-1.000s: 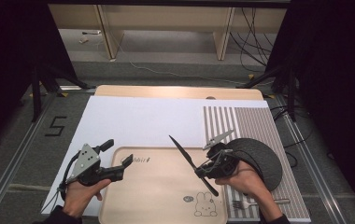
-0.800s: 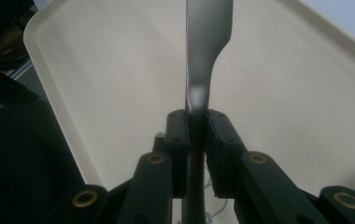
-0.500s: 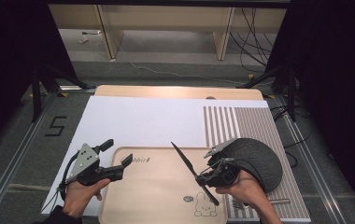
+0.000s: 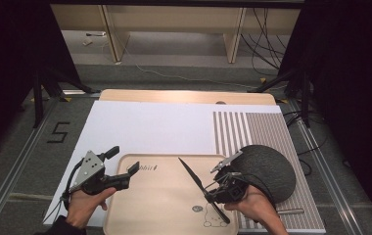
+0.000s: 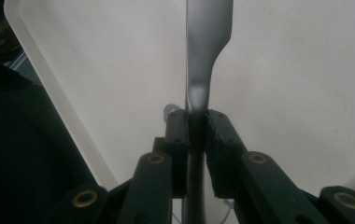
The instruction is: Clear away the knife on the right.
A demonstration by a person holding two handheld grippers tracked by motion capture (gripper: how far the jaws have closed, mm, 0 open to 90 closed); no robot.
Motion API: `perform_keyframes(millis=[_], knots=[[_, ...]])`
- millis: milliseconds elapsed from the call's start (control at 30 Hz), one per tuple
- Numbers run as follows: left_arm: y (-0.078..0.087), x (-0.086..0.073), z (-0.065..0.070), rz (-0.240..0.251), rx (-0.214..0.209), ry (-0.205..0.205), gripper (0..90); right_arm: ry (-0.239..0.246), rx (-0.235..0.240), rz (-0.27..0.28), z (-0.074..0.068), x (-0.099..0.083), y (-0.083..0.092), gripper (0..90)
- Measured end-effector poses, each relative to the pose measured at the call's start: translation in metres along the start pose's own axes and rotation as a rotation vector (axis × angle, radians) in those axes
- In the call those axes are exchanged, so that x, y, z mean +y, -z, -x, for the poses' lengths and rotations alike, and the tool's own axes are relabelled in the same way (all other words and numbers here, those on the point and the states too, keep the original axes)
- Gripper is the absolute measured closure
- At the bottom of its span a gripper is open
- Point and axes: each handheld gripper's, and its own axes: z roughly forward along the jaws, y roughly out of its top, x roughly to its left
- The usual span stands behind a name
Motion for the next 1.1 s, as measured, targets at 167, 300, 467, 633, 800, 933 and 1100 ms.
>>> perform_keyframes(millis=[167,300,467,633,800,933,1100], knots=[[0.0,0.0,0.0,-0.001,0.0,0.0,16.0,-0.004,-0.004,-0.026,0.0,0.0,-0.005,80.6],[0.0,0.0,0.0,-0.002,0.001,-0.001,16.1,-0.013,-0.023,-0.055,0.001,0.0,-0.01,80.5],[0.0,0.0,0.0,0.002,-0.001,0.002,16.0,-0.021,-0.024,-0.093,0.004,0.001,-0.018,80.5],[0.0,0.0,0.001,0.005,-0.001,0.008,16.0,-0.019,-0.029,-0.116,0.003,0.003,-0.025,80.4],[0.0,0.0,0.001,0.007,-0.002,0.008,16.0,-0.021,-0.035,-0.151,0.003,0.005,-0.035,80.3],[0.0,0.0,0.001,0.007,-0.002,0.009,16.0,-0.018,-0.046,-0.167,0.002,0.006,-0.039,80.2],[0.0,0.0,0.002,0.006,-0.003,0.008,16.0,-0.013,-0.059,-0.182,0.002,0.005,-0.044,80.0]])
